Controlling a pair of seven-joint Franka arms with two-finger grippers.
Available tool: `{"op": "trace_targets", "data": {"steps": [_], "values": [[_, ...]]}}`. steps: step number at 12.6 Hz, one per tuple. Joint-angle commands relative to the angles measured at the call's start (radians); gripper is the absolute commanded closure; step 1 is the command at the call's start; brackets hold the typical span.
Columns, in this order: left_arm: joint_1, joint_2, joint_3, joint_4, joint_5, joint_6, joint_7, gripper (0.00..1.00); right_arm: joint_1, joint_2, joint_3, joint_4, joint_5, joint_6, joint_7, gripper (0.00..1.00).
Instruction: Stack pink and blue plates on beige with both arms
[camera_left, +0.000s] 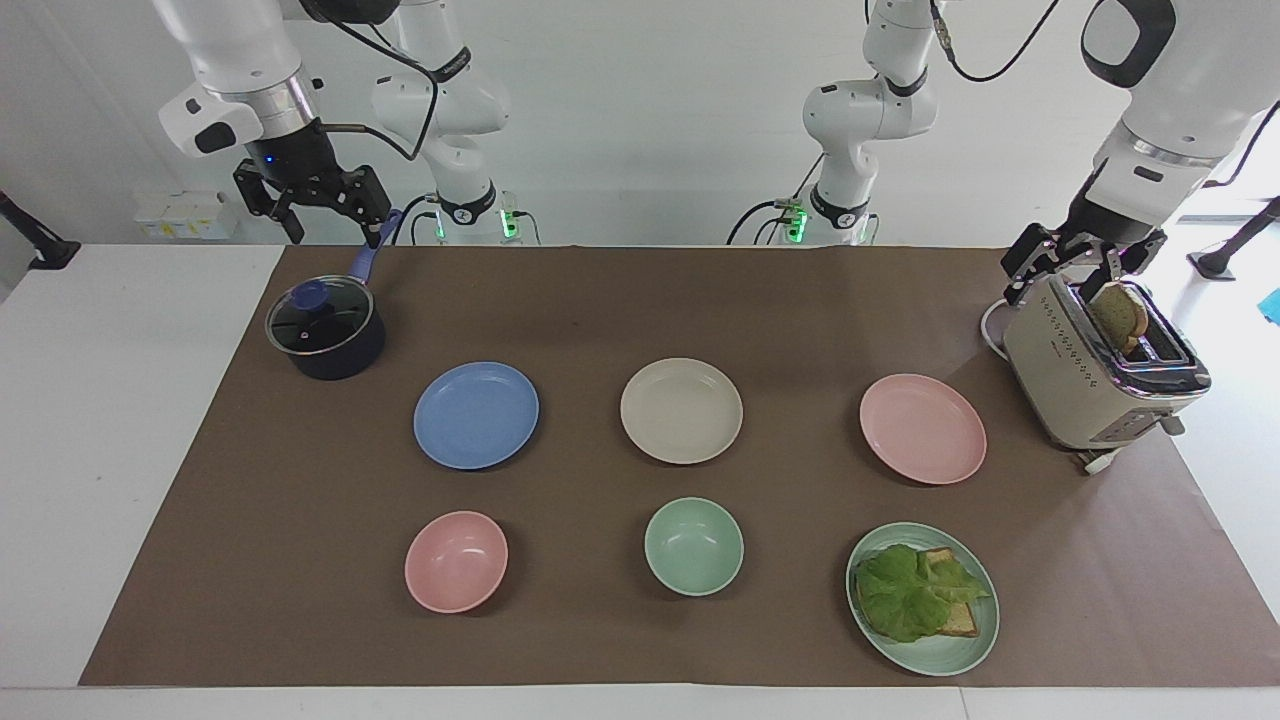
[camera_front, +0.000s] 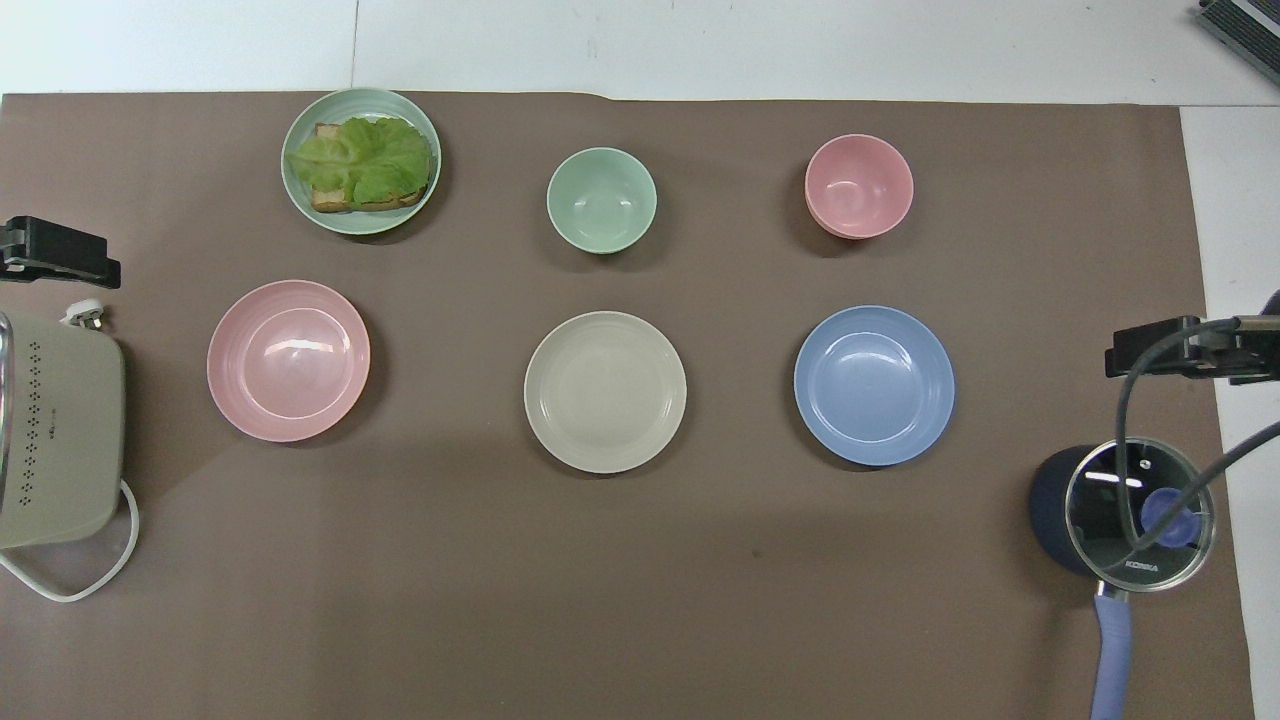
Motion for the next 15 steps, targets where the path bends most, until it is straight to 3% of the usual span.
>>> {"op": "trace_targets", "data": {"steps": [1,6,10,15], "values": [[0.008,-0.027,-0.006,-0.036,0.010,-0.012,-0.002,0.00,-0.012,-0.010,0.004,-0.008,0.008,0.000,-0.020,0.00],[0.025,-0.027,-0.006,-0.117,0.007,0.026,-0.003,0.00,-0.012,-0.010,0.004,-0.008,0.008,0.000,-0.020,0.00],[0.061,-0.025,-0.003,-0.281,0.007,0.213,0.001,0.00,-0.012,-0.010,0.004,-0.008,0.008,0.000,-0.020,0.00],[0.091,0.060,-0.002,-0.439,0.009,0.454,0.001,0.00,-0.012,-0.010,0.004,-0.008,0.008,0.000,-0.020,0.00]]}}
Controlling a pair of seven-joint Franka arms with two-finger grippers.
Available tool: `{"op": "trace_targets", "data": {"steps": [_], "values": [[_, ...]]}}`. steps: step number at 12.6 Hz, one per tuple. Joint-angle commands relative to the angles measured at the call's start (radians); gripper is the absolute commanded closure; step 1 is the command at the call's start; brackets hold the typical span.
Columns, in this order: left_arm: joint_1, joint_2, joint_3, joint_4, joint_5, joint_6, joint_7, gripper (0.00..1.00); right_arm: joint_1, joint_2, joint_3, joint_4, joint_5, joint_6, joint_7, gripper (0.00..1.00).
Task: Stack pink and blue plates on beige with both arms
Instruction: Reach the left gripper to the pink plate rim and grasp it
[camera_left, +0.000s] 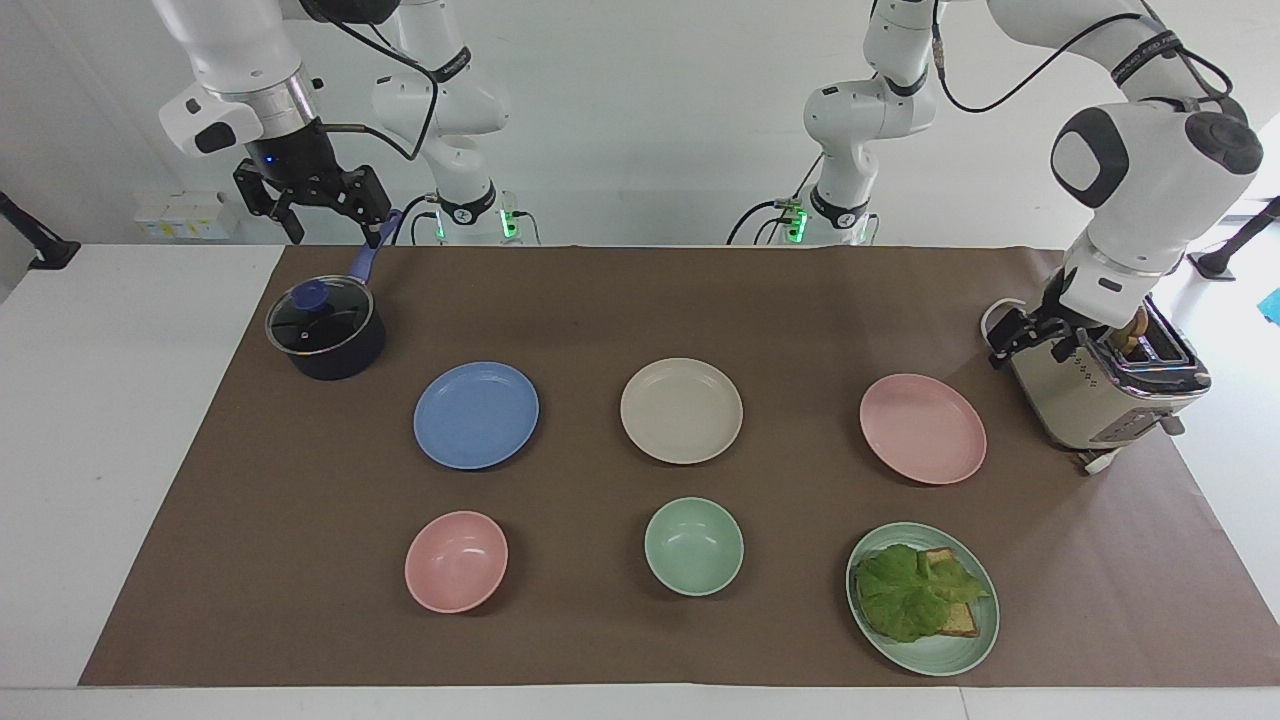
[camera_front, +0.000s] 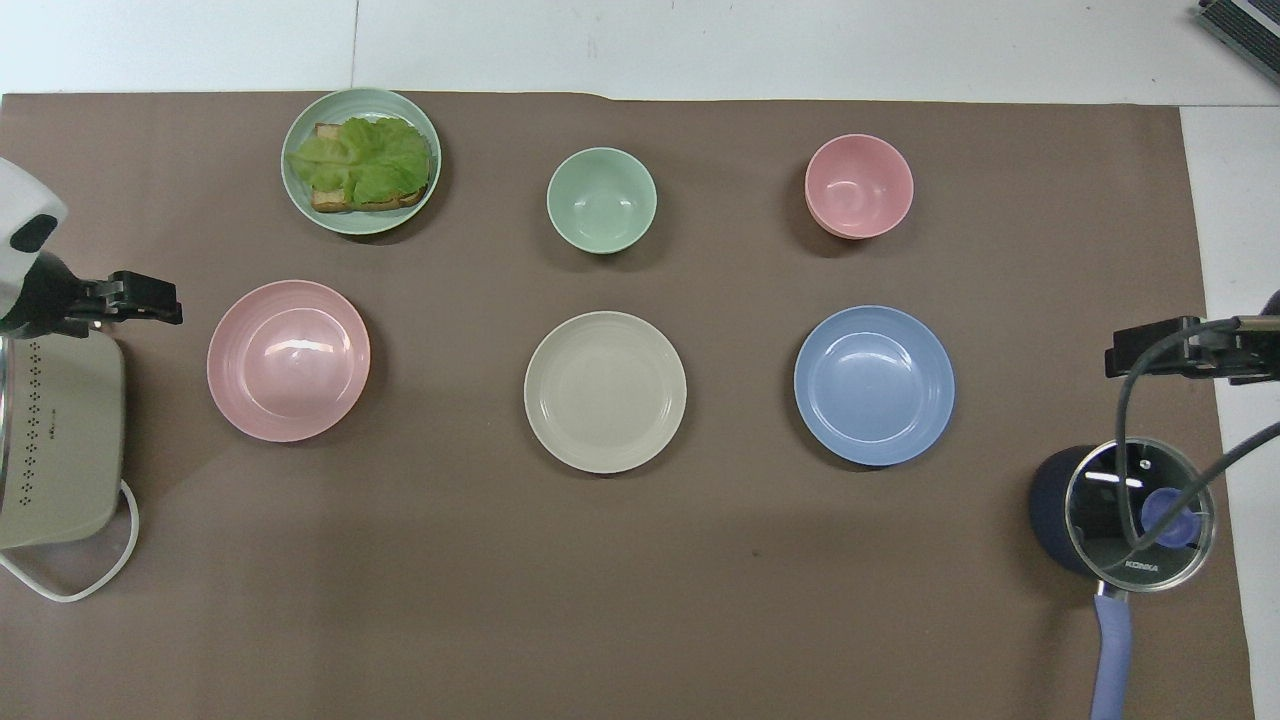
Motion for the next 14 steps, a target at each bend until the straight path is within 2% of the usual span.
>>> {"op": "trace_targets", "data": {"steps": [1,7,12,13,14], "values": [[0.023,0.054,-0.006,-0.073,0.009,0.108,0.001,0.00,-0.012,-0.010,0.004,-0.008,0.008,0.000,-0.020,0.00],[0.032,0.163,-0.006,-0.139,0.009,0.275,-0.006,0.00,-0.012,-0.010,0.004,-0.008,0.008,0.000,-0.020,0.00],[0.032,0.205,-0.006,-0.156,0.009,0.278,-0.011,0.00,-0.012,-0.010,0.003,-0.008,0.008,0.000,-0.020,0.00],[0.032,0.205,-0.006,-0.155,0.009,0.269,-0.010,0.39,-0.012,-0.010,0.004,-0.008,0.008,0.000,-0.020,0.00],[0.033,0.203,-0.006,-0.154,0.009,0.266,-0.008,0.99,-0.012,-0.010,0.004,-0.008,0.008,0.000,-0.020,0.00]]}}
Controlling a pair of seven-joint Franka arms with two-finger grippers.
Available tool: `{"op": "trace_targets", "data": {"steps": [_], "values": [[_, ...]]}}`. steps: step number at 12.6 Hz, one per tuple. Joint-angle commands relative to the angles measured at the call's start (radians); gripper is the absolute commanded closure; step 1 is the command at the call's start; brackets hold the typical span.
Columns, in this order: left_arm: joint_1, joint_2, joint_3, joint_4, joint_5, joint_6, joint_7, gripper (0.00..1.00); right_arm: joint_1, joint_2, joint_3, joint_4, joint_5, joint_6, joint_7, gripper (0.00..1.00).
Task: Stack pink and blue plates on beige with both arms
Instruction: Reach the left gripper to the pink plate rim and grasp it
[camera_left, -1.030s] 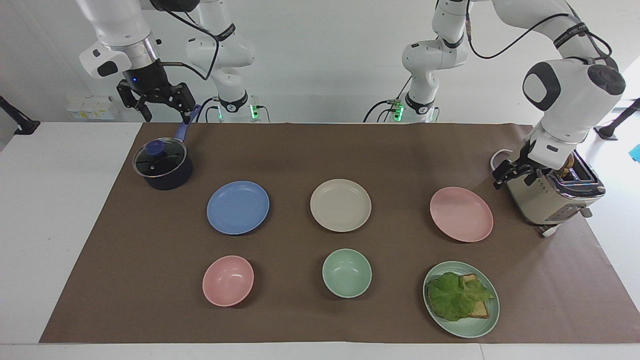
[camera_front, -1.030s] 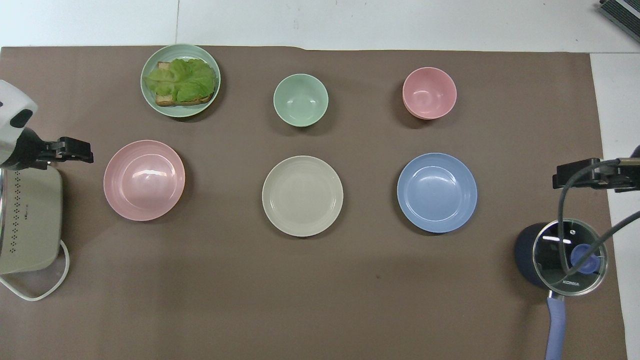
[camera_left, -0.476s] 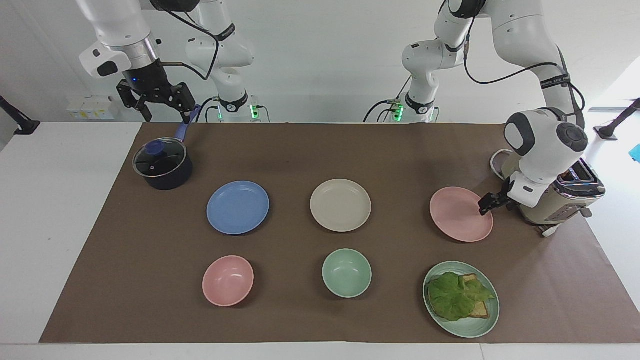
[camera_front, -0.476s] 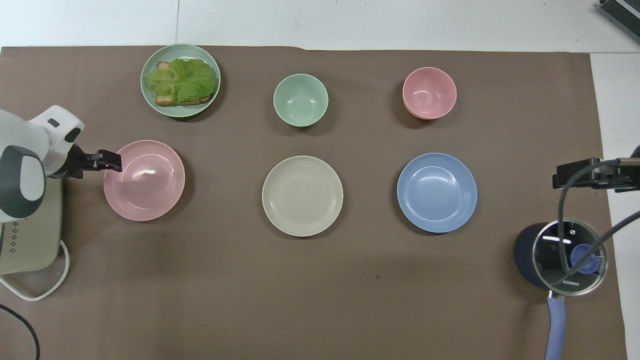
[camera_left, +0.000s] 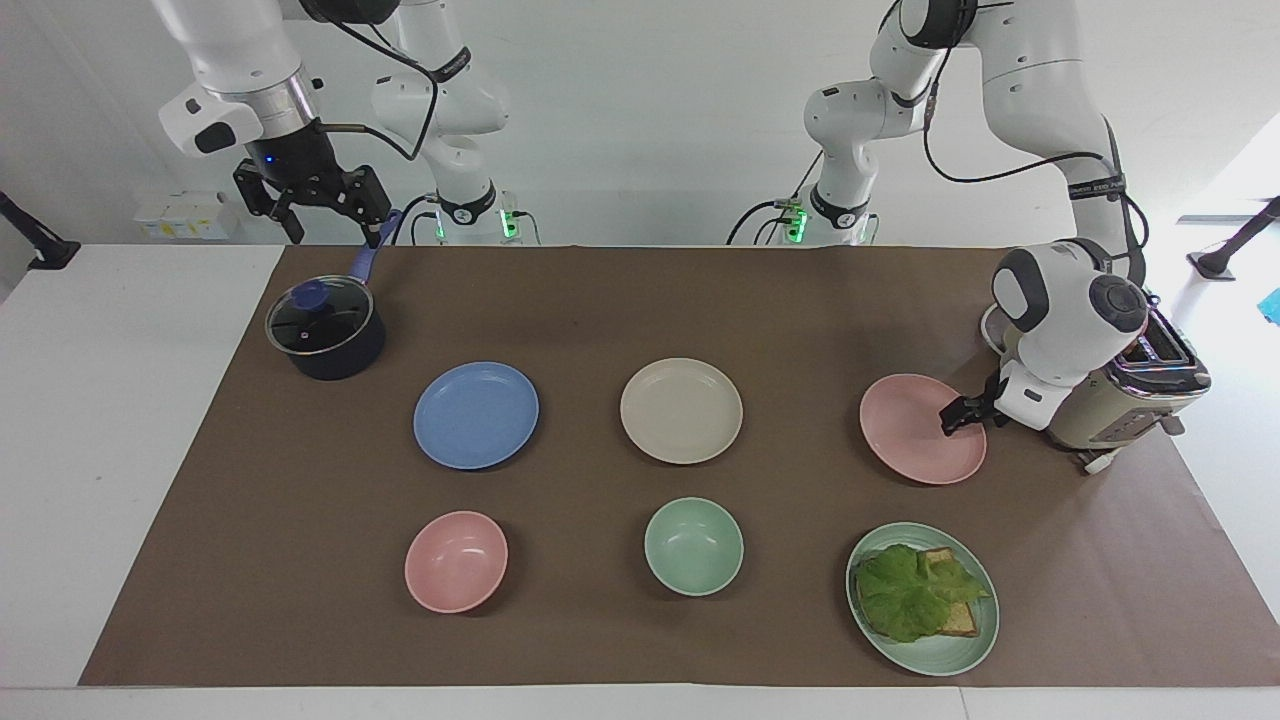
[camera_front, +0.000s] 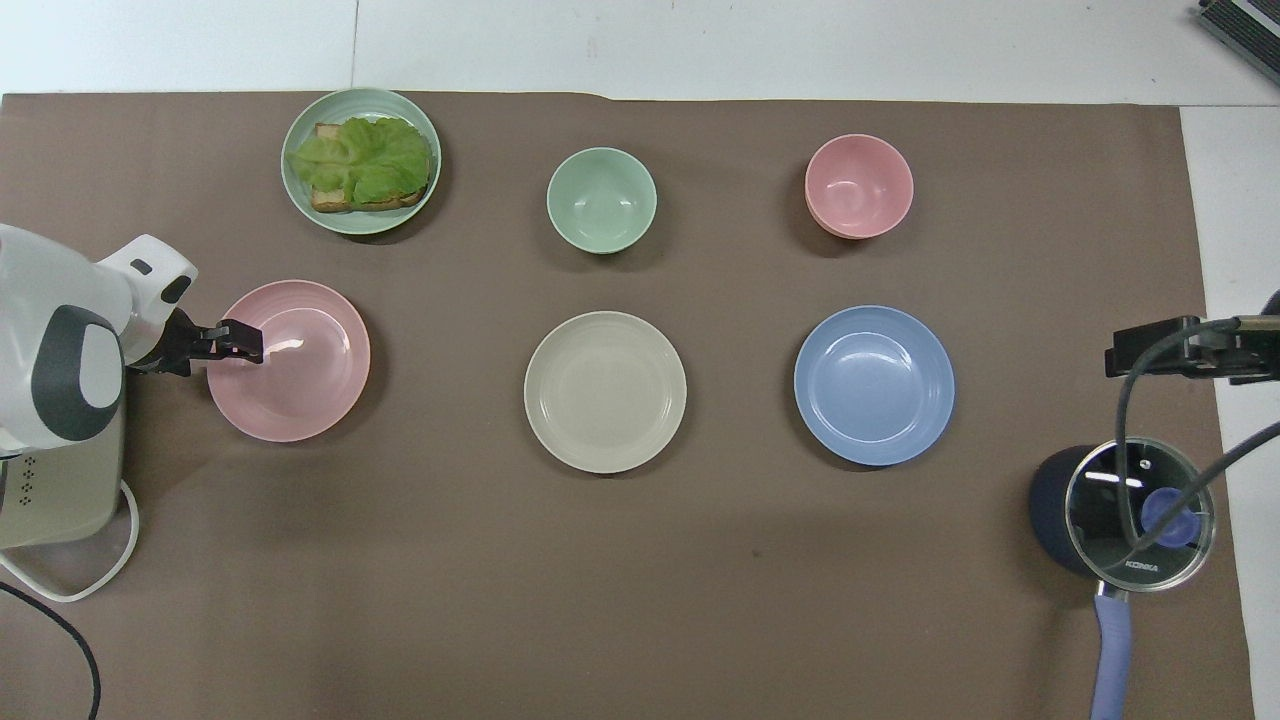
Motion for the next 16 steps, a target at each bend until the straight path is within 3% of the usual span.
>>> {"op": "trace_targets", "data": {"steps": [1,5,10,12,16], "values": [[0.015,-0.010,-0.006,-0.010,0.009,0.003,-0.003,1.00,-0.012,-0.010,0.004,-0.008,0.008,0.000,-0.020,0.00],[0.011,-0.010,-0.006,0.025,0.010,-0.041,0.002,1.00,-0.012,-0.010,0.004,-0.008,0.008,0.000,-0.020,0.00],[0.008,-0.033,-0.014,0.171,0.003,-0.277,0.017,1.00,-0.012,-0.010,0.004,-0.008,0.008,0.000,-0.020,0.00],[0.005,-0.053,-0.018,0.211,-0.066,-0.340,0.015,1.00,-0.012,-0.010,0.004,-0.008,0.008,0.000,-0.020,0.00],[-0.035,-0.093,-0.040,0.200,-0.226,-0.365,0.022,1.00,-0.012,-0.010,0.004,-0.008,0.008,0.000,-0.020,0.00]]}}
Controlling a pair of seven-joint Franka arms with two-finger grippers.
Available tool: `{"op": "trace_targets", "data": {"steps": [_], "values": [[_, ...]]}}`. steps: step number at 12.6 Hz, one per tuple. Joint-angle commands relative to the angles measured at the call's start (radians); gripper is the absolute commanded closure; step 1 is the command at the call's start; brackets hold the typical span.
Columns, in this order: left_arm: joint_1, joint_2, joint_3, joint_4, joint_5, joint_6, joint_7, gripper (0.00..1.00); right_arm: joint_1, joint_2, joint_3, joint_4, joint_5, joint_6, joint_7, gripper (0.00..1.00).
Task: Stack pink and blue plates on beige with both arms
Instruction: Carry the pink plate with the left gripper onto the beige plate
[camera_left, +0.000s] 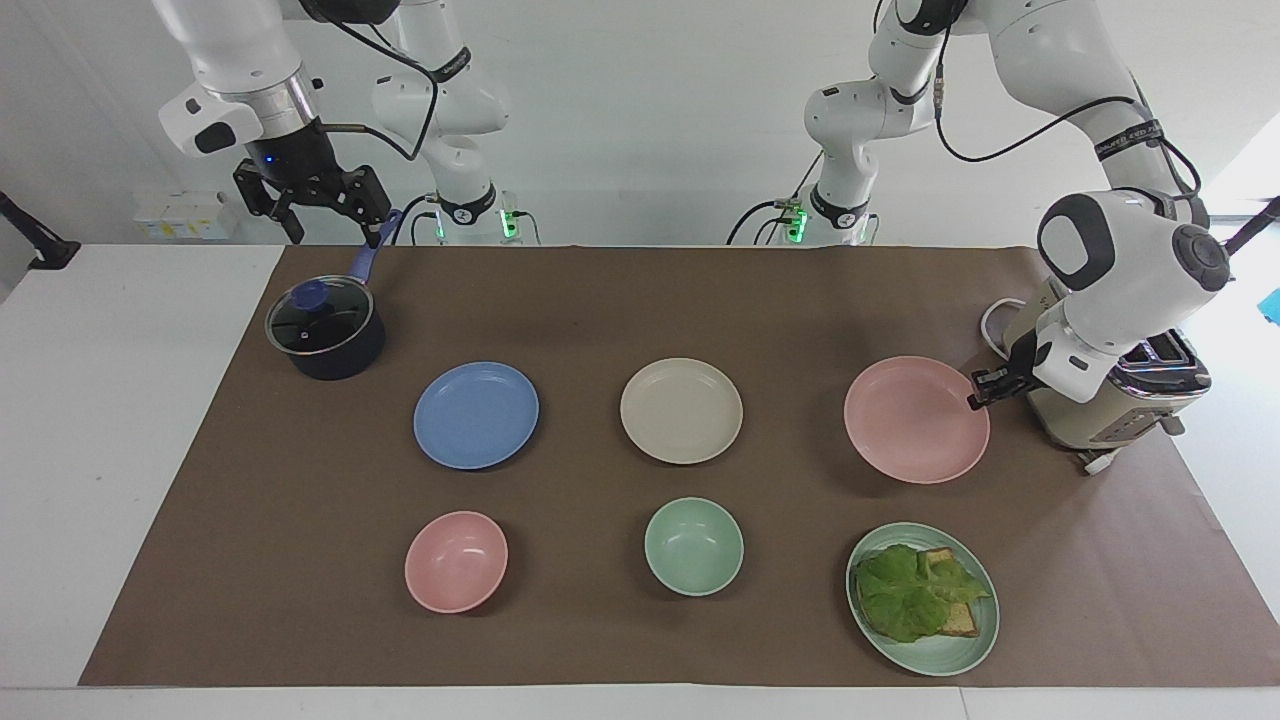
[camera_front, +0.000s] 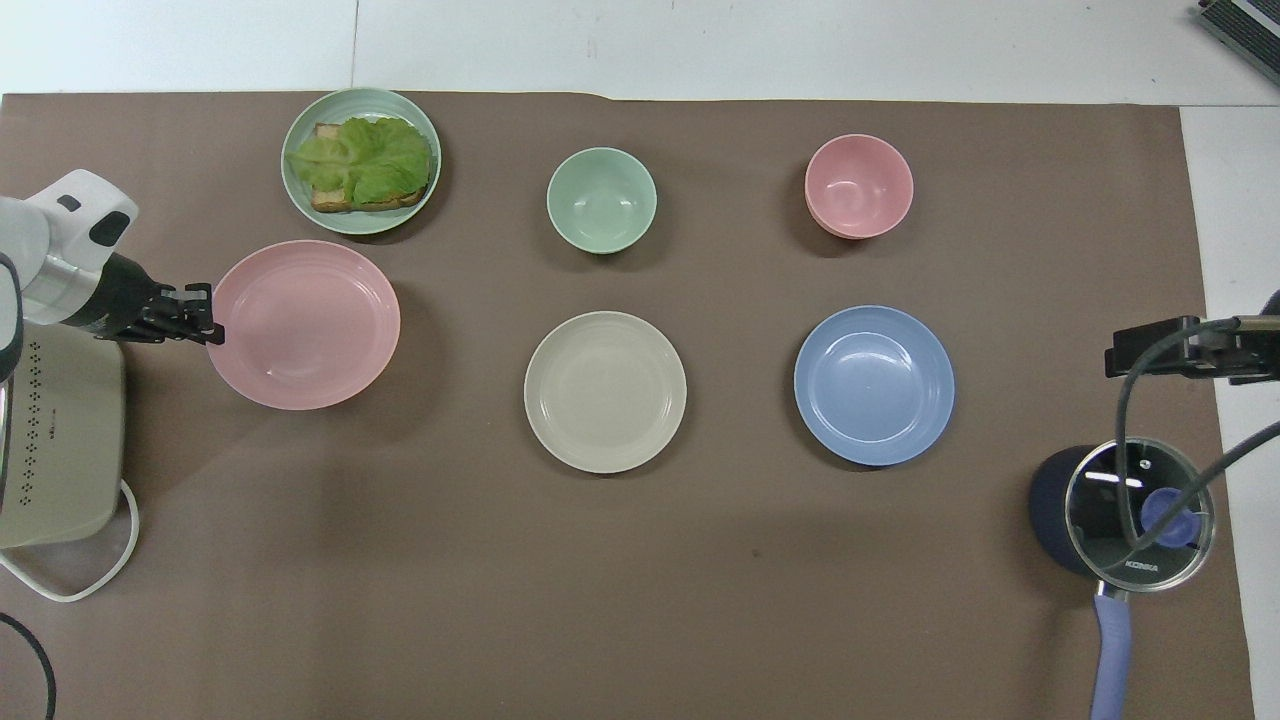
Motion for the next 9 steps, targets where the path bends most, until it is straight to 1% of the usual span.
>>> {"op": "trace_targets", "data": {"steps": [1,3,5,6,8,9], "values": [[-0.051,-0.023,-0.026,-0.011,-0.073,-0.024,0.007,1.00,-0.012,-0.010,0.004,-0.008,0.008,0.000,-0.020,0.00],[-0.110,-0.030,-0.057,-0.020,-0.134,-0.014,-0.002,1.00,-0.012,-0.010,0.004,-0.008,0.008,0.000,-0.020,0.00],[-0.198,-0.046,-0.057,-0.047,-0.168,0.024,-0.008,1.00,-0.012,-0.010,0.003,-0.008,0.008,0.001,-0.017,0.00],[-0.245,-0.060,-0.057,-0.073,-0.180,0.056,-0.029,1.00,-0.015,-0.007,0.001,-0.006,0.007,0.003,-0.014,0.00],[-0.353,-0.083,-0.055,-0.118,-0.182,0.151,-0.132,1.00,-0.017,-0.010,-0.014,-0.008,0.007,0.001,-0.018,0.00],[-0.393,-0.081,-0.055,-0.124,-0.182,0.173,-0.159,1.00,-0.017,-0.010,-0.014,-0.008,0.008,0.001,-0.020,0.00]]}}
